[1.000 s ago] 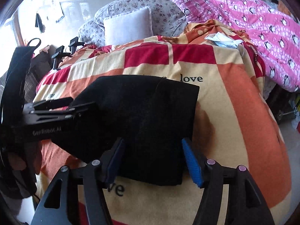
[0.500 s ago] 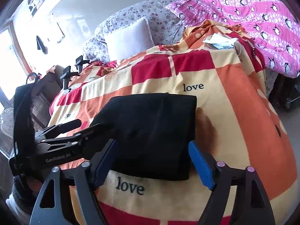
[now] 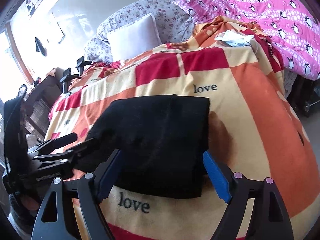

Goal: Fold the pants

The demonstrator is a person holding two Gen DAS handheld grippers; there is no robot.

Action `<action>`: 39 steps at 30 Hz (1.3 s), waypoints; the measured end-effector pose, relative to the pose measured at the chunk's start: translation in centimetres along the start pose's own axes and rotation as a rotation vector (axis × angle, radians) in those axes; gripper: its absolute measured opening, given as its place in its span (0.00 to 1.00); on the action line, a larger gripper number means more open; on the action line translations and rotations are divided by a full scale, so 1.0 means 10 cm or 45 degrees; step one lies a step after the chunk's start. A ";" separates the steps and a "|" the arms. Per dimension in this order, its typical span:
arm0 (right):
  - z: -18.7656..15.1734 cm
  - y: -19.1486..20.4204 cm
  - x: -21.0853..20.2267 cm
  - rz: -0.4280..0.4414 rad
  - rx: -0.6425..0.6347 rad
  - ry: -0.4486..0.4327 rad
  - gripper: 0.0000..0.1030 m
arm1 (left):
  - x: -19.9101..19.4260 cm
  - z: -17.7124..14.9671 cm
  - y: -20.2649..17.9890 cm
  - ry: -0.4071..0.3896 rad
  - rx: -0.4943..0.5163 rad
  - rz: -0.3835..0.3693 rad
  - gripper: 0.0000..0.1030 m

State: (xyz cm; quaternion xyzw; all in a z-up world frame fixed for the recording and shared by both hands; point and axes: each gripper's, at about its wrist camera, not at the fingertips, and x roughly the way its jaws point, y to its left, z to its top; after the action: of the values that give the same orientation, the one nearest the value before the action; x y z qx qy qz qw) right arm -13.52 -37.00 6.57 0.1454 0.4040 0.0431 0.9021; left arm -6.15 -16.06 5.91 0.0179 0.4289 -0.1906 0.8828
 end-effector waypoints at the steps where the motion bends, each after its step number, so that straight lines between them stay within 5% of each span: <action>1: 0.00 -0.03 0.01 0.003 0.010 0.001 0.81 | 0.01 0.00 0.02 0.005 -0.004 -0.006 0.86; 9: -0.01 -0.35 0.20 0.107 0.147 0.038 0.82 | 0.09 -0.02 0.33 0.016 -0.141 -0.152 0.86; 18: 0.03 -0.39 0.46 0.264 0.186 0.080 0.84 | 0.33 0.00 0.20 0.063 -0.103 -0.198 0.91; 31: 0.04 -0.32 0.52 0.243 0.193 0.004 0.87 | 0.43 0.03 0.11 0.080 -0.104 -0.214 0.91; 32: 0.04 -0.30 0.52 0.221 0.174 0.007 0.84 | 0.42 0.03 0.09 0.075 -0.096 -0.213 0.90; 34: 0.04 -0.27 0.52 0.193 0.154 0.016 0.76 | 0.38 0.02 0.06 0.061 -0.086 -0.252 0.70; 37: 0.06 -0.28 0.42 0.216 0.171 0.008 0.58 | 0.25 0.02 -0.02 0.013 -0.039 -0.237 0.59; 39: 0.10 -0.26 0.34 0.211 0.160 -0.004 0.55 | 0.17 0.05 -0.01 0.000 -0.039 -0.249 0.53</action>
State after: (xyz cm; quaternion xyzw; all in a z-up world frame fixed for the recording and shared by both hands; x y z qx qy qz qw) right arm -10.59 -39.01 3.96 0.2348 0.3912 0.0919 0.8851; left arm -4.85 -16.78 4.96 -0.0373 0.4316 -0.2692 0.8602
